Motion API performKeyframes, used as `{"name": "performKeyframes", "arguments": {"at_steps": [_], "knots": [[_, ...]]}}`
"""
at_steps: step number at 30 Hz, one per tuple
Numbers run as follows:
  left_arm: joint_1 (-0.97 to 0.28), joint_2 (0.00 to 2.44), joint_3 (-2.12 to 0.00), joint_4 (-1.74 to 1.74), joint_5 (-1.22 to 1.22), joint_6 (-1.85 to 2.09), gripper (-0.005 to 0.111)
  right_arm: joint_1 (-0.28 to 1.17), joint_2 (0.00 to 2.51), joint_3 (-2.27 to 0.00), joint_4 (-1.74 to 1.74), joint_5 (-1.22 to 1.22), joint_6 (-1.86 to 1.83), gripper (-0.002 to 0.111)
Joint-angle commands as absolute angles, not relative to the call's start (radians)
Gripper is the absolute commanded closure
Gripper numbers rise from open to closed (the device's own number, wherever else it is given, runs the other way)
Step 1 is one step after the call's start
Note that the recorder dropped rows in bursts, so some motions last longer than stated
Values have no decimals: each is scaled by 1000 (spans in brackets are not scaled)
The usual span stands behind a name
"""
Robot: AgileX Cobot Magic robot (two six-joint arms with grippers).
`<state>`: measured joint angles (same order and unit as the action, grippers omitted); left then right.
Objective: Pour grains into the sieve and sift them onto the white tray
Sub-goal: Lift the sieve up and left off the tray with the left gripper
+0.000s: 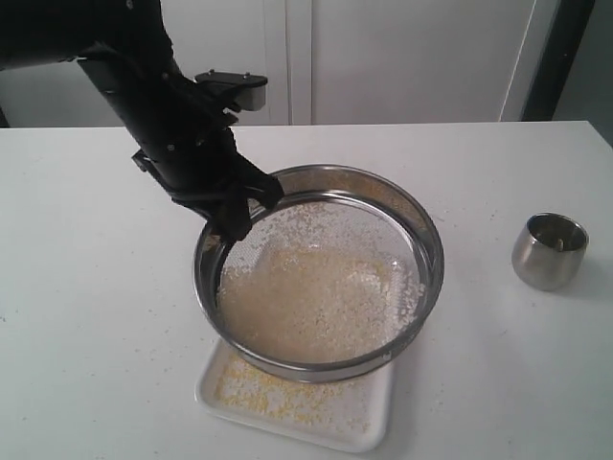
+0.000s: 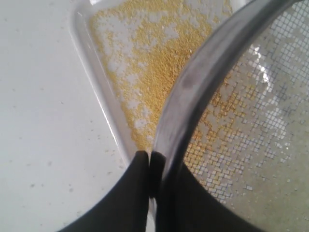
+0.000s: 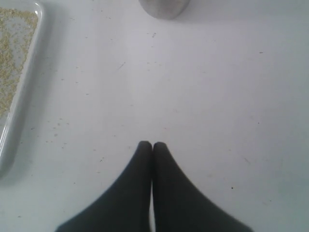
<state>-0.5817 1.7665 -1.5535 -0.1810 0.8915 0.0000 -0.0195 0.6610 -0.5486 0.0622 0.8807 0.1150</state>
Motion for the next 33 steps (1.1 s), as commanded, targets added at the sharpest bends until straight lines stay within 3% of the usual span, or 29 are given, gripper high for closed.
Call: {"name": "performKeyframes", "arguments": {"at_steps": [1,15,33], "knots": [[-576,1739,-1550,-192,819,18,107,-18,654,-551,55,873,118,108],[-409,1755,-1565,-292,794,106,107,-18,654,-551,55,873,118,108],[-397,2045,-1940,-329,840,105,107,-18,654,-551,55,873,118,108]]}}
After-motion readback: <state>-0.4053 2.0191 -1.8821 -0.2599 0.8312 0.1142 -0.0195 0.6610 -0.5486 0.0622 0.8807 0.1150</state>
